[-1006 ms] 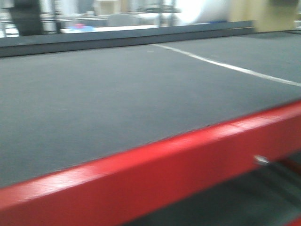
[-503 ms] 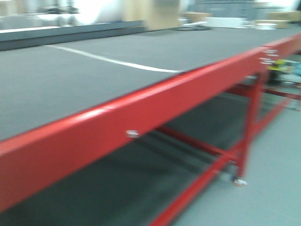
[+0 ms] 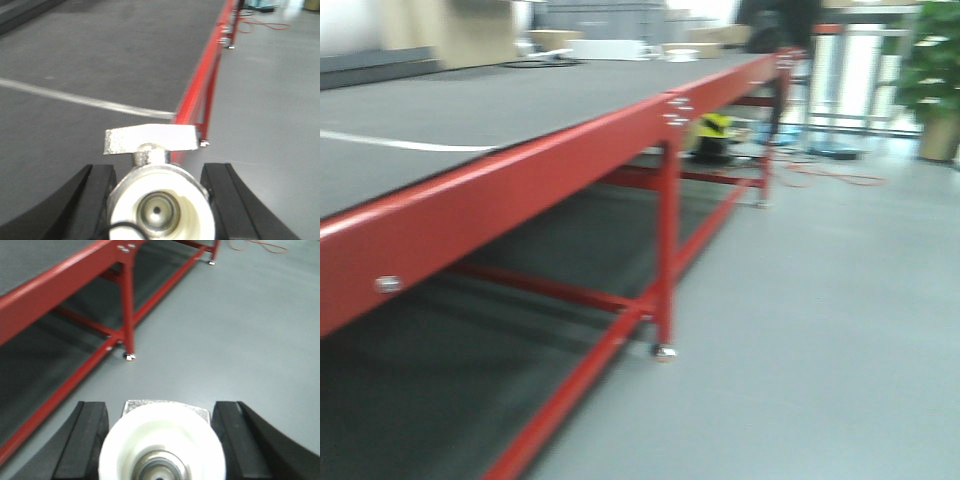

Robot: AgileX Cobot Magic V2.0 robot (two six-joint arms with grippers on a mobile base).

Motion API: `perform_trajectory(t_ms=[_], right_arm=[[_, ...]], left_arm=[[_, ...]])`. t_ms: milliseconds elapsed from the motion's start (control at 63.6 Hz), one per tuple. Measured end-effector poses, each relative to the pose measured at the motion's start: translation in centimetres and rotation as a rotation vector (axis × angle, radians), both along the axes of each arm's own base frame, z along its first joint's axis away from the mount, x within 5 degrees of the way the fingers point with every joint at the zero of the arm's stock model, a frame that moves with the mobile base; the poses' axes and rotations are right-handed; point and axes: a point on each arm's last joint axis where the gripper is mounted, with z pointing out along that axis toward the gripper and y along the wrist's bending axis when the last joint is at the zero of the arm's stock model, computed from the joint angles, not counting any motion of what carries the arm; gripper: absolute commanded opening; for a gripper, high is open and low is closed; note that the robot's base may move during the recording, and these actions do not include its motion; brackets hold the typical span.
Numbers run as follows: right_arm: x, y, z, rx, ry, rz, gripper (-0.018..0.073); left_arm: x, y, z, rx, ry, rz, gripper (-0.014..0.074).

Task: Place valve from conveyor to right shelf box
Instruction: 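Turn the base away from the conveyor holding both valves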

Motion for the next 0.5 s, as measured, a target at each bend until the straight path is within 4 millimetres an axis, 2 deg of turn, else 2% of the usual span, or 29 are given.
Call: perform_trajectory(t_ms=[503], right_arm=[[0.0, 0.0, 0.0, 0.0, 0.0, 0.0, -0.0154]], left_arm=[[0.0, 0.0, 0.0, 0.0, 0.0, 0.0, -0.0111]])
